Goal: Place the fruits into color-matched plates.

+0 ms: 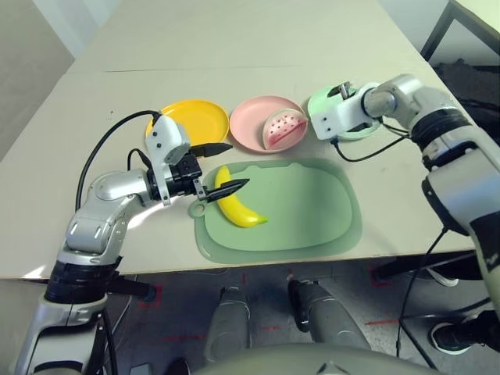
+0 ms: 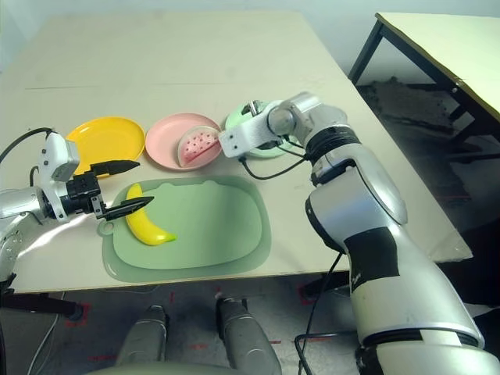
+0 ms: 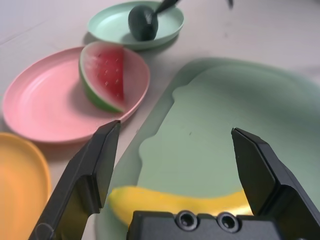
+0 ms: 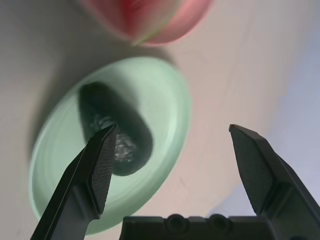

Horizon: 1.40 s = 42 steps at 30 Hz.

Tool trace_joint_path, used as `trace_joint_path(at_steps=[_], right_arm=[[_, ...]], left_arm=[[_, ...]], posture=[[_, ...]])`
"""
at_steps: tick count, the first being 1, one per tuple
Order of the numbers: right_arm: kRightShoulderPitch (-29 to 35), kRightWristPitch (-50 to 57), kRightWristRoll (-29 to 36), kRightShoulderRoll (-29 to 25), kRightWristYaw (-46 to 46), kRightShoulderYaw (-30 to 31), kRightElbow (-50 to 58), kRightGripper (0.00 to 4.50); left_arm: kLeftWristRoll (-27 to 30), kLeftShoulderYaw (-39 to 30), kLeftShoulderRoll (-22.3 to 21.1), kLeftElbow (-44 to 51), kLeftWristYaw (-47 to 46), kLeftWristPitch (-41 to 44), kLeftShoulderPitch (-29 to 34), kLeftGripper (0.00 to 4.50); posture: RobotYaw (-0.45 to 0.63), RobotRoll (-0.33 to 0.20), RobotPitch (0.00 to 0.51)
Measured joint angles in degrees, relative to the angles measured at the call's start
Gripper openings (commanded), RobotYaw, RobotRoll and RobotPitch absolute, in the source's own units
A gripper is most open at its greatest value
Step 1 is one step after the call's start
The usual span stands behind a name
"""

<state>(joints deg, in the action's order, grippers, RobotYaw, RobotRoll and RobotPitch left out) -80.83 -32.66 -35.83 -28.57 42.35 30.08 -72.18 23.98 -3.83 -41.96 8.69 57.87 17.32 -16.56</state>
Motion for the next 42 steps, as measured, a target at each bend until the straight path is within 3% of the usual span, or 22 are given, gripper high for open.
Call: trace_joint_path(at_steps=[2,5,13,20,25,29,36,42], right_arm=[[3.17,-0.02,3.77,-0.50,3.78,-2.47,3.48,4.48],[12.81,3.79,11.70,-0.80,11.70,-6.98,13.14,4.48],[34.87,31.02,33.09,-2.68,26.40,-16.79,49.72,4.48],[46.64,44.92,47.18,-4.49,31.07,-22.12,64.50,4.48],[54.72,43.66,52.86,-4.50,33.41,-23.79,66.89,4.48],[59.81,39.03,54.09,-3.16,34.38,-23.98,66.90,4.48],[62.38,36.35,56.12,-1.42,33.85,-24.12,66.98,4.48],[62.56,34.37,55.95,-0.15,31.32,-24.08,65.66,4.48]], left_arm=[[-0.02,-0.07,0.00,-0.03,0.03,-0.29,0.49,4.50],[0.25,-0.34,-0.10,0.02,0.16,-0.24,0.82,4.50],[6.56,-3.06,-0.96,0.51,3.28,3.21,0.75,4.50],[7.98,-4.80,-3.72,0.56,5.32,3.90,3.34,4.50],[6.55,-5.10,-6.22,-0.04,6.61,2.10,3.60,4.50],[-0.14,-3.25,-10.04,-4.60,9.80,-5.71,3.28,4.50],[-8.65,2.79,-13.84,-12.87,18.25,-19.72,-2.37,4.50],[-10.41,7.42,-13.43,-16.61,25.17,-26.14,-9.70,4.50]], posture=[[-0.01,0.000,0.189],[-0.02,0.000,0.194],[-0.02,0.000,0.198],[-0.02,0.000,0.200],[-0.01,0.000,0.202],[-0.01,0.000,0.199],[-0.03,0.000,0.193],[-0.05,0.000,0.189]])
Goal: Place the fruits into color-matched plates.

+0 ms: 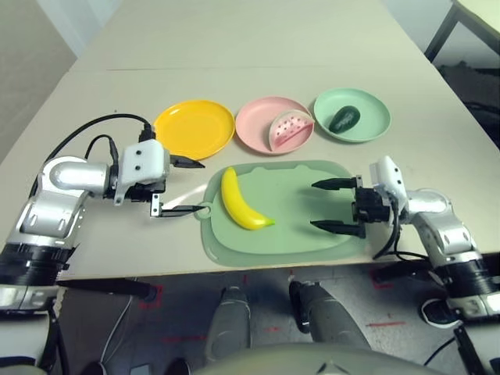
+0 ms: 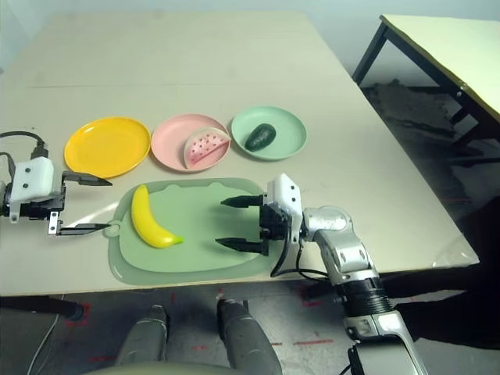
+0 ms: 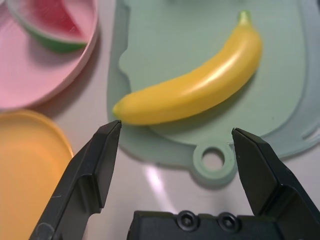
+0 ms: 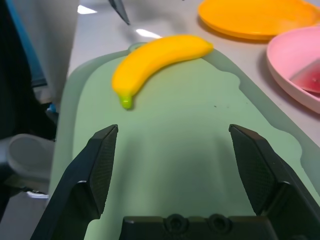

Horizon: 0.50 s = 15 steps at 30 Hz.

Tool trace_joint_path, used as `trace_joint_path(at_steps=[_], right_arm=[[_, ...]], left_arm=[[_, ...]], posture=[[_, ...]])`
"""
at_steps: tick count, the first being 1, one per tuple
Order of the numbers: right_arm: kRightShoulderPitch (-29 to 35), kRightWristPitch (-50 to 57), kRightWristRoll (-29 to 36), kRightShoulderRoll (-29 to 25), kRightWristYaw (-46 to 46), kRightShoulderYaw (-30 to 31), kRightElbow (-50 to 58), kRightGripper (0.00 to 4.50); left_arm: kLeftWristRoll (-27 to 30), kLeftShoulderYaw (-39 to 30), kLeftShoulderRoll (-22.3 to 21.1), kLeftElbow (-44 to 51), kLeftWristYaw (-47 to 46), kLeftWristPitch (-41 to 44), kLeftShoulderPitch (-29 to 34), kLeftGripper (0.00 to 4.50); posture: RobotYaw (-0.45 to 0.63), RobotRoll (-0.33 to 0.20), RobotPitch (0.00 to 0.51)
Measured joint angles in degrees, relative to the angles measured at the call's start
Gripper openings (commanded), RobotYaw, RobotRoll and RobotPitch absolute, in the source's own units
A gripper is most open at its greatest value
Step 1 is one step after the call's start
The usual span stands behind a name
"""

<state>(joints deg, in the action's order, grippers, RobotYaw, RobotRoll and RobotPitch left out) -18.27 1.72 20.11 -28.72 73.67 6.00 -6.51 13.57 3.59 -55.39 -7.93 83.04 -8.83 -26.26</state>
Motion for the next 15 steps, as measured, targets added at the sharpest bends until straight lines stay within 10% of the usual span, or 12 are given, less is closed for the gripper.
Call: trace_joint_path(at_steps=[15], right_arm=[[0.58,-5.35,-2.47,1.35,-3.30,1.79,-1.17,4.48]], left_arm=[[-3.09,7.95,4.77,-6.04,8.75,-5.91,-6.20,4.50]], posture=[[-0.08,0.000,0.180]])
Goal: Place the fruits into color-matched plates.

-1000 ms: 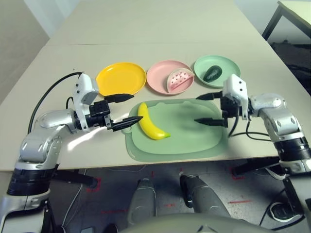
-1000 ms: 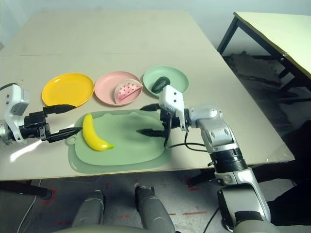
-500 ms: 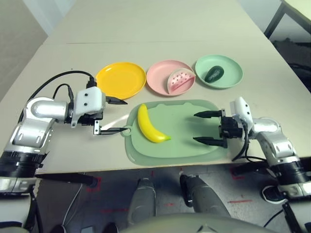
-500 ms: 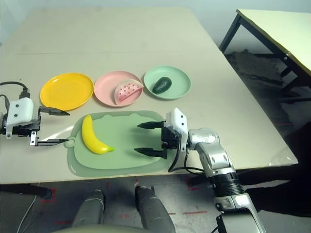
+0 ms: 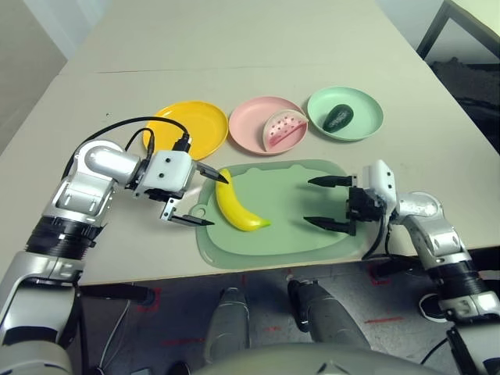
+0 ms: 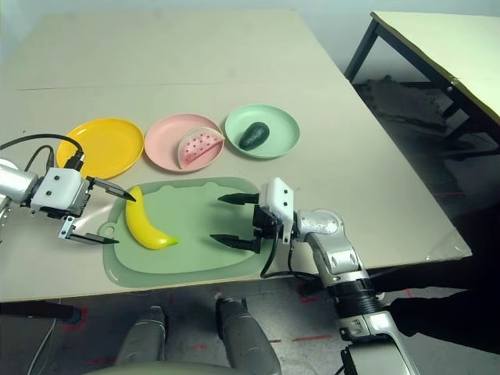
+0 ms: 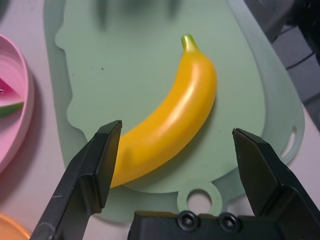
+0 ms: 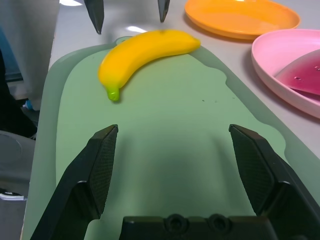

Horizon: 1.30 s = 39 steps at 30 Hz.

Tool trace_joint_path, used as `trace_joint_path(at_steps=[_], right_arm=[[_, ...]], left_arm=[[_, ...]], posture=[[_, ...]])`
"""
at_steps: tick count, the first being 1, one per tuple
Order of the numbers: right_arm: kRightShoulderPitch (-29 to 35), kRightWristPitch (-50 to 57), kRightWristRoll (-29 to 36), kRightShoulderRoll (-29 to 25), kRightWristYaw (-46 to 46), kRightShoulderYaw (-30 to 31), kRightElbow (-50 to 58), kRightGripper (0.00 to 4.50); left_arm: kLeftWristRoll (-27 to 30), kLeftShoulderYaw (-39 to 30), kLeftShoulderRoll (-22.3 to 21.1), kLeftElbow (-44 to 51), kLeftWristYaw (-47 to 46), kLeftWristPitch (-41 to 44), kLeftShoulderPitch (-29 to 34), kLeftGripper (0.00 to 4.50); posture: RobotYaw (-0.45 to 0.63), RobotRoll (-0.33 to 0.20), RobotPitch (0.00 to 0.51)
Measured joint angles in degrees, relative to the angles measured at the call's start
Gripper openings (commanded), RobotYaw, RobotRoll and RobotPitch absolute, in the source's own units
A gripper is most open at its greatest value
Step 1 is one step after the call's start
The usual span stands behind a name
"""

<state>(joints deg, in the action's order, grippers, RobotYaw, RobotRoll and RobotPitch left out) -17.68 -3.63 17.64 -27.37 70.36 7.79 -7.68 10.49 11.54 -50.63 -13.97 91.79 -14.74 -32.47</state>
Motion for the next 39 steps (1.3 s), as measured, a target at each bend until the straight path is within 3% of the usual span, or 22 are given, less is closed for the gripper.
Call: trace_joint_path(at_steps=[13,16,24,39], right_arm=[[0.47,-1.48,-0.84,0.29,-1.43,1.03,0.17,4.48],[0.50,-1.49,-0.91,0.61,-2.09,1.34,0.40,4.50],[0.90,-1.49,-1.01,0.85,-2.85,1.91,0.56,4.50],[0.95,3.25,2.73,3.29,-6.63,0.13,2.10,4.50]], left_arm=[[-7.51,3.35,4.10,-10.94,-2.42,-9.07,-5.13,4.50],[-7.89,3.59,4.31,-11.24,-3.00,-9.61,-5.12,3.95],[-7.24,3.58,4.19,-10.73,-2.48,-8.29,-4.54,1.68],[-4.72,-1.26,-2.59,-11.32,-3.74,-2.21,-5.44,1.60]], posture=[[-0.10,0.000,0.174],[-0.10,0.000,0.174],[-0.09,0.000,0.176],[-0.07,0.000,0.178]])
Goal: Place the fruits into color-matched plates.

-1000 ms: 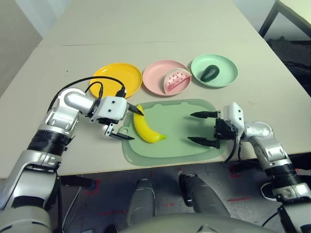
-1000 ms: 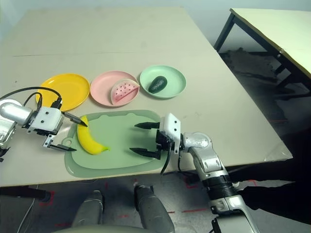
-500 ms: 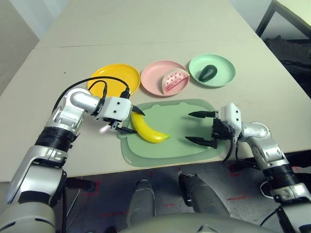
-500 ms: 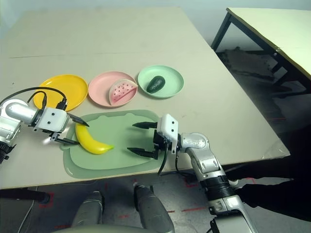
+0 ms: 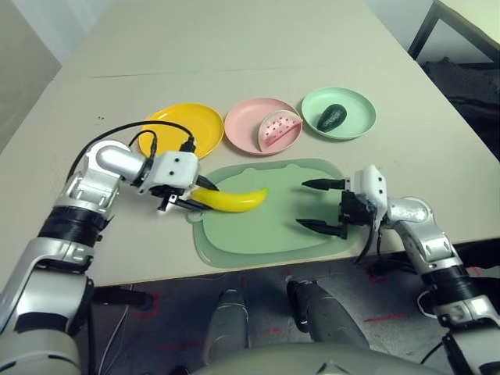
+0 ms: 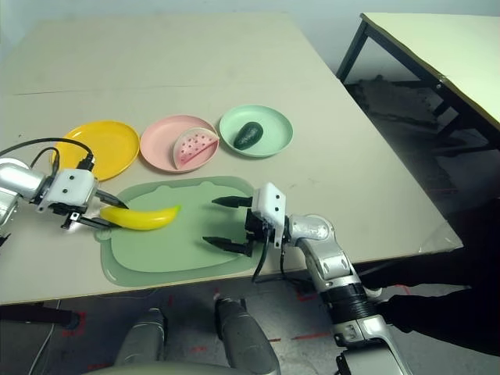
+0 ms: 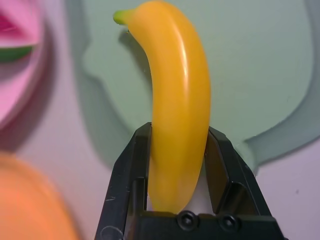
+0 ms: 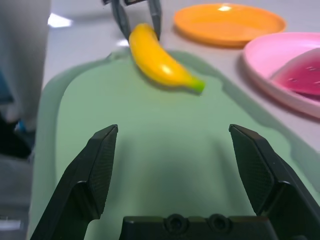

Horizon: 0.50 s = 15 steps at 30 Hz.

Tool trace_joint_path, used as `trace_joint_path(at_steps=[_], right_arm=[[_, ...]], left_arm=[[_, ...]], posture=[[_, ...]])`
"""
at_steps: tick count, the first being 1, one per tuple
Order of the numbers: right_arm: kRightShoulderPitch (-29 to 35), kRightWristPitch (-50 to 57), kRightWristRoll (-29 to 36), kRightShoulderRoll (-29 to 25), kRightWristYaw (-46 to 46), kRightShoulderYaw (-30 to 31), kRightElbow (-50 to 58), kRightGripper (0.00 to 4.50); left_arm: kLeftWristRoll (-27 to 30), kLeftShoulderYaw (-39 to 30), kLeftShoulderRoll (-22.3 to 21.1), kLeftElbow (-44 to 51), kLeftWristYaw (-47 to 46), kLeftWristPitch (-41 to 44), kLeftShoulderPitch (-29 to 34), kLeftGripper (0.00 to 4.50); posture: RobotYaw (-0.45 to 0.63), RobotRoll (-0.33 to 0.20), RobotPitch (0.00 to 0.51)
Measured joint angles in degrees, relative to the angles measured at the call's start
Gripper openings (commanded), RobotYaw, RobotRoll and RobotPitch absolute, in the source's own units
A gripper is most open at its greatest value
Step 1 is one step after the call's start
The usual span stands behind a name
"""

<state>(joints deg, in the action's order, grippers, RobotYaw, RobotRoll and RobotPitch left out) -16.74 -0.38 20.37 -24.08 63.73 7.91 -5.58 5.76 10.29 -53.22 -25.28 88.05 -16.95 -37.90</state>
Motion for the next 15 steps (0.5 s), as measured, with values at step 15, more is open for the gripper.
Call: trace_joint_path(at_steps=[15], right_arm=[[4.80,4.38,0.64,6.78,-13.30,-0.52,7.40,4.50]], left_arm=[[-7.11,-3.01,-1.77,-18.34,-12.11,-4.85,-9.61,1.60]], posture=[[-0.09,0.000,0.173]])
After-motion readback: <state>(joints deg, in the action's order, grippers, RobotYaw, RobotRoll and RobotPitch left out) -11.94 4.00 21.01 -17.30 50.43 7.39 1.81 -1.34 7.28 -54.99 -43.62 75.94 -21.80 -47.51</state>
